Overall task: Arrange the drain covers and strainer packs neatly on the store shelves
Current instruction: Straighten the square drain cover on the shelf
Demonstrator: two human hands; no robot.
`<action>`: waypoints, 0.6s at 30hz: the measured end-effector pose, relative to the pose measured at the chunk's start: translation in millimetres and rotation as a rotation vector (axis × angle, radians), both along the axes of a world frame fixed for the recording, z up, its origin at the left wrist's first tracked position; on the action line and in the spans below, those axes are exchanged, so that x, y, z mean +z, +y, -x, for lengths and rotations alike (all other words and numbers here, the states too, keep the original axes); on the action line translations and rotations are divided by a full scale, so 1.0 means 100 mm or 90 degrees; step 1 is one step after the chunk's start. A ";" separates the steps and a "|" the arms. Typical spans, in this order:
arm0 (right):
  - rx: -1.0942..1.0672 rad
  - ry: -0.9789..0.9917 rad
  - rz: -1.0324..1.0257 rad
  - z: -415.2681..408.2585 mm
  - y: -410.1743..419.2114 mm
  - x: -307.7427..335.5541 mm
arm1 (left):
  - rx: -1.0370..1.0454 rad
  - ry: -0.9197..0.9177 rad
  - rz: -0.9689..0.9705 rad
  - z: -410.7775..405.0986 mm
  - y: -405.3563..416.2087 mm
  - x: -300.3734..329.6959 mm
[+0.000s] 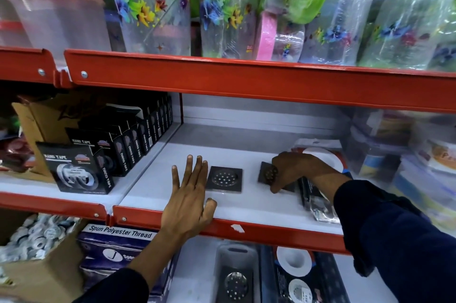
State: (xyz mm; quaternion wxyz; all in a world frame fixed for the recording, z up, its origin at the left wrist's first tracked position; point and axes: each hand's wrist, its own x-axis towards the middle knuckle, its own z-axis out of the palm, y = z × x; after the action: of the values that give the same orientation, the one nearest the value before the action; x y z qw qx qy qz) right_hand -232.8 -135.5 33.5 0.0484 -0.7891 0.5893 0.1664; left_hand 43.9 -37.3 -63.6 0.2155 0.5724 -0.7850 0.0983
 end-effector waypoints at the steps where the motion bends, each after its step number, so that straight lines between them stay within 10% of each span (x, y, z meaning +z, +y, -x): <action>1: 0.013 -0.038 0.014 -0.03 -0.02 0.04 | 0.001 0.003 0.001 0.00 0.00 0.01; 6: 0.109 -0.214 0.013 -0.51 -0.04 0.04 | -0.003 0.018 0.006 0.02 0.00 0.01; 18: 0.120 -0.151 -0.036 -1.06 -0.15 -0.22 | 0.000 0.030 0.007 0.01 -0.01 0.03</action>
State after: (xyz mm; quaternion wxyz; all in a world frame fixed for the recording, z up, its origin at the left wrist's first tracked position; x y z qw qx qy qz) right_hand -126.5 -150.7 11.6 0.1239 -0.8535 0.4976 0.0924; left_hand 42.6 -38.7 -60.4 0.2371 0.5731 -0.7794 0.0894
